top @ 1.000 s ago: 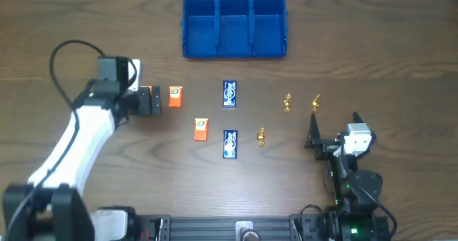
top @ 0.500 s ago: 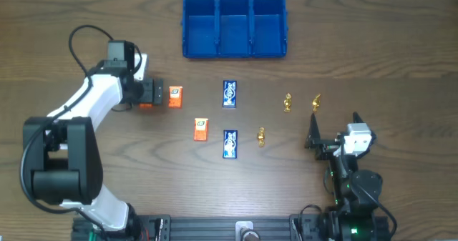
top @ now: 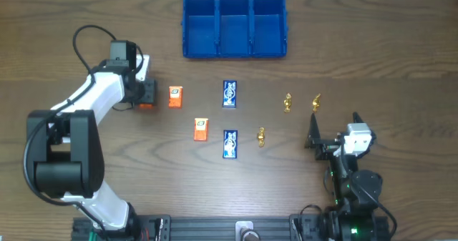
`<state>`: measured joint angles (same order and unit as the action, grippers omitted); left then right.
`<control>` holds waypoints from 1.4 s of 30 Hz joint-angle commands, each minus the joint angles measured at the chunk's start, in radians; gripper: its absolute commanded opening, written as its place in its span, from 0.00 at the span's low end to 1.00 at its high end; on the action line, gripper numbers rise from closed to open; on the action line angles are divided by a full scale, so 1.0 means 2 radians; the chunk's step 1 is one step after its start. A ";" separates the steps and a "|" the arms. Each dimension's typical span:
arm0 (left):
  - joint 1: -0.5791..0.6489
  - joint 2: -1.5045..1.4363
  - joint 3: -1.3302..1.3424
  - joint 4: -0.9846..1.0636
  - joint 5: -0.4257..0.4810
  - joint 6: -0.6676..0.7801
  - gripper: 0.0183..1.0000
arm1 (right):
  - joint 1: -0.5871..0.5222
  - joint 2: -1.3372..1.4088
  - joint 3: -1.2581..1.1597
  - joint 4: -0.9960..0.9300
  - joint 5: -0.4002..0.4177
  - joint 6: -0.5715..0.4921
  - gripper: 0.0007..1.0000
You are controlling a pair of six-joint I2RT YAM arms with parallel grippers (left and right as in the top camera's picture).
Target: Sort Candies Into Trays
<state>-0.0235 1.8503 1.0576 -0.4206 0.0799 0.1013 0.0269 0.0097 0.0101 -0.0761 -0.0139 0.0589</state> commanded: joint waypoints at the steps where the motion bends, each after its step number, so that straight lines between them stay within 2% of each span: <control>1: -0.002 0.014 0.008 -0.001 0.013 -0.009 0.46 | 0.002 -0.003 -0.001 -0.003 0.003 -0.006 1.00; 10: -0.010 -0.014 0.040 -0.033 0.024 -0.044 0.29 | 0.002 -0.003 -0.001 -0.003 0.003 -0.006 1.00; 13: -0.034 -0.051 0.082 -0.068 0.015 -0.070 0.29 | 0.002 -0.003 -0.001 -0.003 0.003 -0.006 1.00; 17: -0.095 -0.080 0.188 -0.113 -0.043 -0.121 0.29 | 0.002 -0.003 -0.001 -0.003 0.003 -0.006 1.00; 21: -0.154 -0.041 0.331 -0.132 -0.104 -0.154 0.31 | 0.002 -0.003 -0.001 -0.003 0.003 -0.006 1.00; 23: -0.165 0.004 0.404 -0.132 -0.104 -0.168 0.32 | 0.002 -0.003 -0.001 -0.003 0.003 -0.006 1.00; 27: -0.166 0.094 0.500 -0.150 -0.076 -0.188 0.34 | 0.002 -0.003 -0.001 -0.003 0.003 -0.006 1.00; 31: -0.166 0.180 0.565 -0.173 -0.067 -0.199 0.33 | 0.002 -0.003 -0.001 -0.003 0.003 -0.006 1.00; 42: -0.155 0.236 0.571 -0.186 -0.056 -0.204 0.34 | 0.002 -0.003 -0.001 -0.003 0.003 -0.006 1.00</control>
<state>-0.3538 2.3215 2.1624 -0.7818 -0.0471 -0.2932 0.0269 0.0101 0.0101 -0.0761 -0.0139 0.0589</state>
